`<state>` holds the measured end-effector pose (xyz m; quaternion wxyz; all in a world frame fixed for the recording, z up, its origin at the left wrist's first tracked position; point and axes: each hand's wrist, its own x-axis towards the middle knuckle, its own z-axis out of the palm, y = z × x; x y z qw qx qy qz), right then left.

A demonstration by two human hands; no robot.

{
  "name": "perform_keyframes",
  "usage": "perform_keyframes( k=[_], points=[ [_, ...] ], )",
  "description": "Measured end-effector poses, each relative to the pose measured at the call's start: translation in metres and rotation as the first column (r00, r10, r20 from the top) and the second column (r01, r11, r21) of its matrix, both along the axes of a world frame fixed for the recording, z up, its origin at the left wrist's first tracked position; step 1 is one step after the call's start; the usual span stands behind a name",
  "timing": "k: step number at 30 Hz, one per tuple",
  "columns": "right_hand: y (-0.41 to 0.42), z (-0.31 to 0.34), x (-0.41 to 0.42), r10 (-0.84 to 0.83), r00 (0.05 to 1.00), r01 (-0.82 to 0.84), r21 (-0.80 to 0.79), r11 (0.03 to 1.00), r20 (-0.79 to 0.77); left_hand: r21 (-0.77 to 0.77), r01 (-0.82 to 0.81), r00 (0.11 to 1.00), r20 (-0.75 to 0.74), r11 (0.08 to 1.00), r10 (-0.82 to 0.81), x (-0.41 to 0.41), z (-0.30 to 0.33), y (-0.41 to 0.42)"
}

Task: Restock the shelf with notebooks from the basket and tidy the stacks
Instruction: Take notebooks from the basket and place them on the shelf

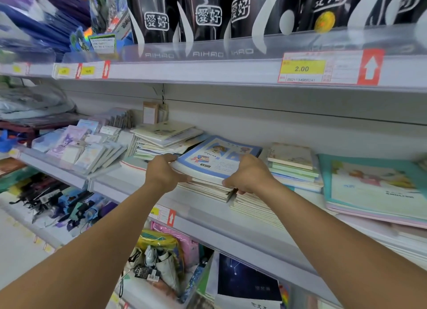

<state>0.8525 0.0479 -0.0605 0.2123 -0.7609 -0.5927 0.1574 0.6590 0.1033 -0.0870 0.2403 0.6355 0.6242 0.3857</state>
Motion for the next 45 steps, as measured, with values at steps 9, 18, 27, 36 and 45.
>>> perform_keyframes(
  k=[9, 18, 27, 36, 45],
  points=[
    [0.011, -0.012, -0.006, 0.051, 0.943, -0.079, 0.072, 0.994, 0.329, -0.045, 0.025, 0.999, -0.026, 0.999, -0.026, 0.0, -0.003, 0.008],
    [0.003, -0.015, -0.012, 0.026, 0.908, -0.095, 0.146, 0.985, 0.419, 0.024, 0.015, 1.0, -0.012, 1.0, -0.015, 0.003, -0.018, 0.0],
    [-0.092, -0.164, -0.12, 0.494, 0.852, -0.318, 0.577, 0.752, -0.174, -0.025, -0.154, 0.941, 0.302, 0.988, 0.154, -0.093, -0.159, -0.113],
    [-0.185, -0.464, -0.185, 0.006, 0.874, -0.392, -0.701, 0.596, -0.485, -0.845, -0.239, 0.789, 0.118, 0.478, 0.603, -0.201, -0.382, -0.285],
    [-0.207, -0.52, -0.21, -0.538, 0.732, -0.145, -0.867, 0.476, -0.418, -0.928, -0.205, 0.781, 0.035, 0.31, 0.623, -0.199, -0.421, -0.317]
  ],
)
